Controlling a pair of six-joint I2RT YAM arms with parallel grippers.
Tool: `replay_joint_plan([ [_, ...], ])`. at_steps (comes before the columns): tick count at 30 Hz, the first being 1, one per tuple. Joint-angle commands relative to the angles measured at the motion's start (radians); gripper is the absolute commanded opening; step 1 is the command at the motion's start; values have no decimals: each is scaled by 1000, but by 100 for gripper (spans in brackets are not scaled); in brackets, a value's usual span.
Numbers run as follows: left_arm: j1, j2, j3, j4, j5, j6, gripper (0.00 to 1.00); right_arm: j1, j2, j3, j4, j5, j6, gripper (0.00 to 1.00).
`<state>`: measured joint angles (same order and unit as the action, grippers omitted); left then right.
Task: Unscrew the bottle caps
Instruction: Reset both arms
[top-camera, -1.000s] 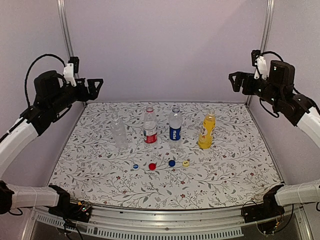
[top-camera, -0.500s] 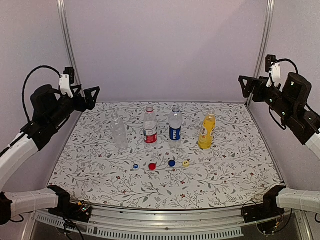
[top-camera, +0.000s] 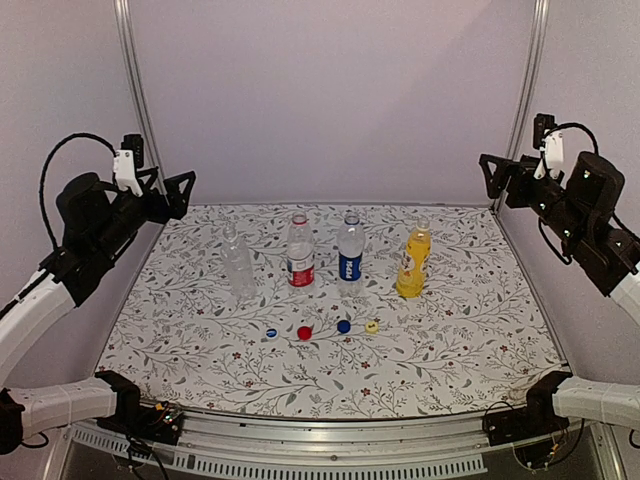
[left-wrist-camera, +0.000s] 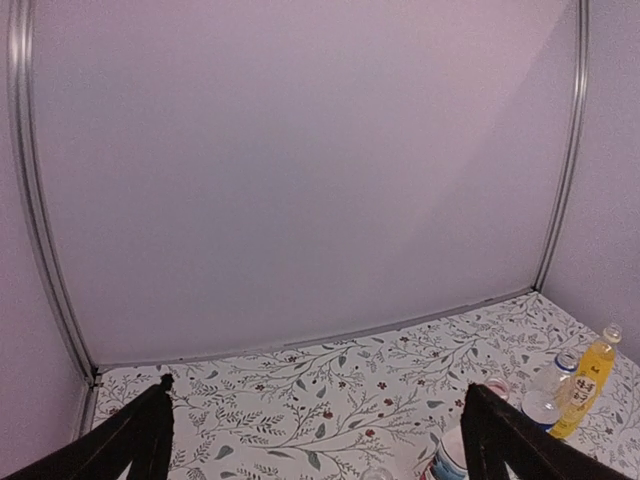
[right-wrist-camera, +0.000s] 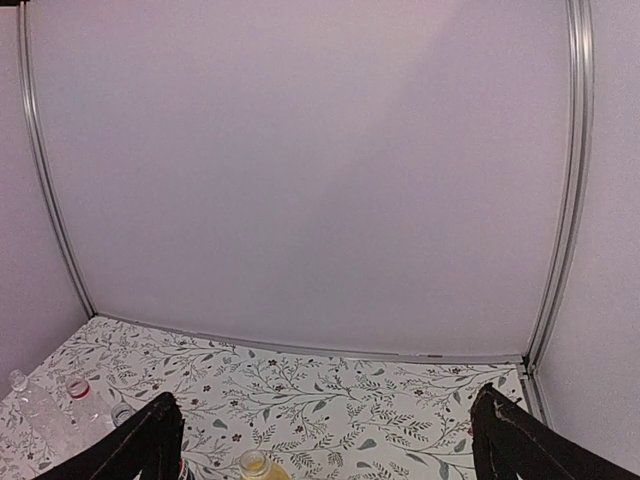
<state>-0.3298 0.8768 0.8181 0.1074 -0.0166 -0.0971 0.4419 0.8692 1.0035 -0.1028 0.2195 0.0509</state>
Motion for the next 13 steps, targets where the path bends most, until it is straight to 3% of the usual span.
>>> replay_joint_plan([
  [1,15,2,-5,12,-10,14,100,-1,3,-10,27,15,-5,99],
  [13,15,7,-2,3,-11,21,100,-2,19,-5,20,17,0,99],
])
